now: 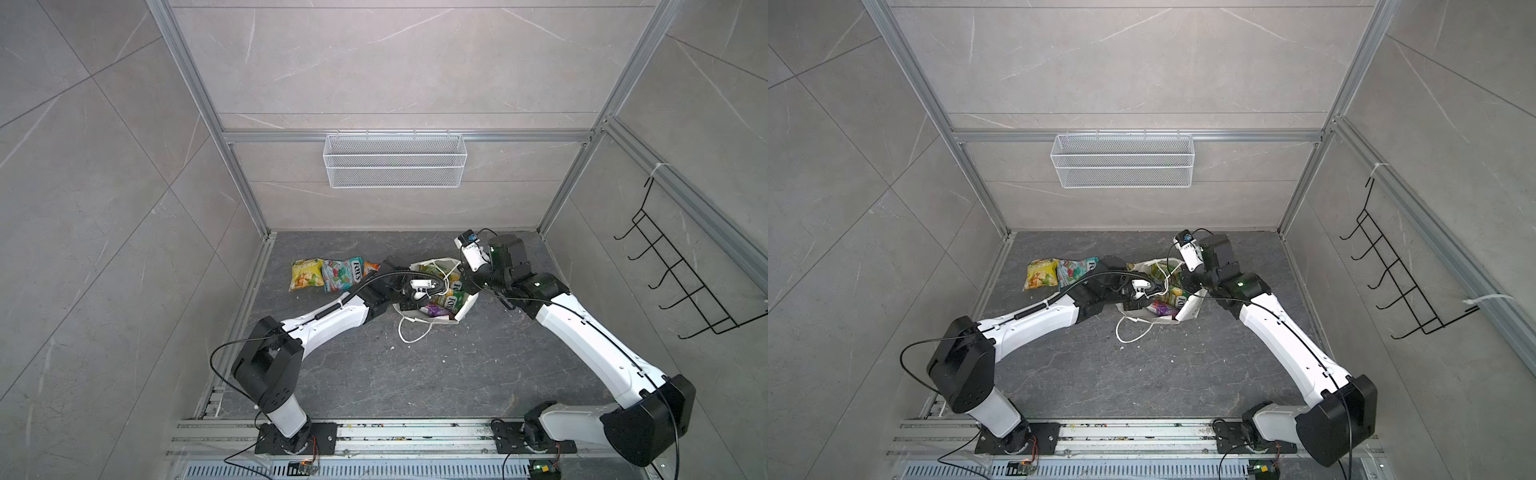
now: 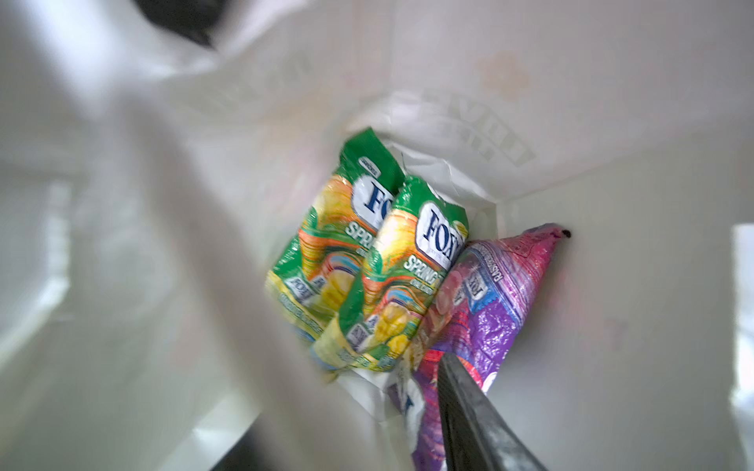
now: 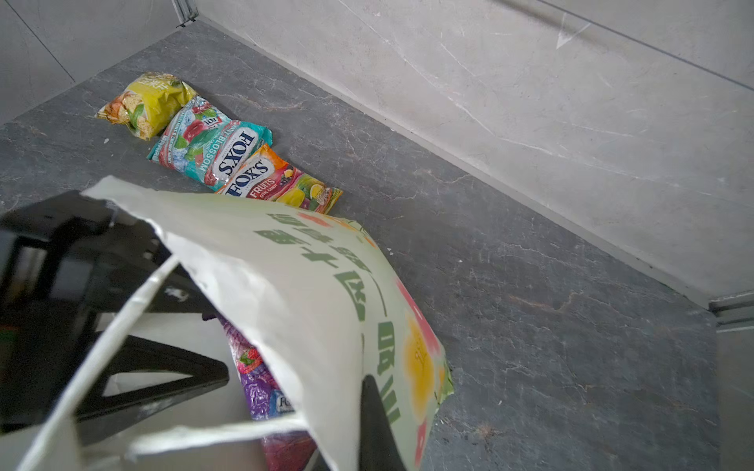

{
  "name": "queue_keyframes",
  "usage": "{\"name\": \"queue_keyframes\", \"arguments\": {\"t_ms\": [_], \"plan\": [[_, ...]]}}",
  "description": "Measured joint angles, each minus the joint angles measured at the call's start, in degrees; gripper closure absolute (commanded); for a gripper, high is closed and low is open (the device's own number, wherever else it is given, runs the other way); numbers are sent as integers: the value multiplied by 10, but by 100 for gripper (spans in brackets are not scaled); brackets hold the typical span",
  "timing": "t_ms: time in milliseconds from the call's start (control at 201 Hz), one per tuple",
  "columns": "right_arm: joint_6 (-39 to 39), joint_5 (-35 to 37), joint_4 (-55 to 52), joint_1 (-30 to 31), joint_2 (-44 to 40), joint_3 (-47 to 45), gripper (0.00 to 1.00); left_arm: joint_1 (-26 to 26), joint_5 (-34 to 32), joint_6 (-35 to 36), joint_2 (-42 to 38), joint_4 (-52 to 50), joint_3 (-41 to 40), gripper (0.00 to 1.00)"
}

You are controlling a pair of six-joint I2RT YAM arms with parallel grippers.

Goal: Take the snacks out of the paper bag
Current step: Pick up the snack from the paper bag.

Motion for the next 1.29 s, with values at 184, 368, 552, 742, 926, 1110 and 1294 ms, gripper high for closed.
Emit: {"name": "queue_keyframes", "arguments": {"t_ms": [184, 368, 552, 742, 926, 1110, 1294], "plan": [[2, -6, 3, -6, -1, 0, 100, 0, 4, -12, -40, 32, -34, 52], [2, -10, 4, -9, -1, 0, 100, -2, 13, -21, -54, 37, -42, 52], [4, -11, 5, -11, -1, 0, 100, -3, 12, -12, -52, 23, -40, 61], [7, -10, 4, -15, -1, 0, 100, -3, 1, 7, -19, 10, -21, 62], [7, -10, 4, -17, -1, 0, 100, -4, -3, 23, 15, -1, 5, 60], [7, -11, 4, -18, -1, 0, 100, -8, -3, 46, 58, -11, 51, 54], [7, -11, 4, -21, -1, 0, 100, -20, -4, 70, 110, -16, 99, 52]]}}
